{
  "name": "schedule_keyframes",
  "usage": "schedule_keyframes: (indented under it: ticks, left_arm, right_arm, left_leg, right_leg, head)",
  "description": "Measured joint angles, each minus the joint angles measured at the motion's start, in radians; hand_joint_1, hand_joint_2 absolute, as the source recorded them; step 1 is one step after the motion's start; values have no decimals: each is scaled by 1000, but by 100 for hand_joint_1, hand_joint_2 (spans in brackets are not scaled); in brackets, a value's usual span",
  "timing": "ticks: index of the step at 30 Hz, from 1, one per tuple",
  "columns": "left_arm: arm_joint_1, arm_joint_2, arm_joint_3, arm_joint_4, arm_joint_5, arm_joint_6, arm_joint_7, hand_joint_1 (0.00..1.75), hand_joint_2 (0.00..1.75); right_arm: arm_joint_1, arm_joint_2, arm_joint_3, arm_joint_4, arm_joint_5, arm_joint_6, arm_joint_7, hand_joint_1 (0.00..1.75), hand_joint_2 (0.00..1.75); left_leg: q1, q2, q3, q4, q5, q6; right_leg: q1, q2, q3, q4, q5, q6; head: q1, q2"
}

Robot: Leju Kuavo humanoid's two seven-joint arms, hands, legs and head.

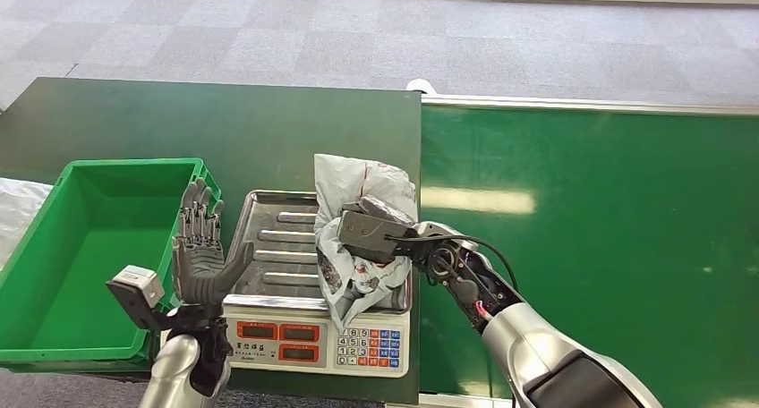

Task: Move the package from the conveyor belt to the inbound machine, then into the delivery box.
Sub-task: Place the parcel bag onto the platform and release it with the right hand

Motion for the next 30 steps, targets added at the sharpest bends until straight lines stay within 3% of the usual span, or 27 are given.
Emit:
schedule_keyframes:
  ticks: [1,6,14,20,30]
  left_arm:
    - [2,0,1,-4,0,1,0,0,175]
    - [6,-1,8,-13,-4,4,5,0,175]
    - [-5,-6,7,-6,-4,3,5,0,175]
    - [-16,-7,3,14,4,2,-7,0,175]
    - [-16,-8,-4,21,11,2,-16,0,175]
  right_arm:
    - [-1,2,4,3,10,-13,13,0,175]
    - [-4,7,13,18,8,8,25,0,175]
    - [22,0,-14,8,-145,221,-179,0,175]
    - [57,-15,-52,-40,-225,314,-305,0,175]
    - [128,-39,-111,-178,-332,385,-322,0,175]
  left_leg:
    - [0,0,0,0,0,0]
    - [0,0,0,0,0,0]
    - [0,0,0,0,0,0]
    - [0,1,0,0,0,0]
    - [0,1,0,0,0,0]
  right_leg:
    - [0,0,0,0,0,0]
    - [0,0,0,0,0,0]
    - [0,0,-1,0,0,0]
    - [0,0,-1,0,0,0]
    - [0,1,-1,0,0,0]
  head:
    - [0,0]
    - [0,0]
    - [0,0]
    - [0,0]
    - [0,0]
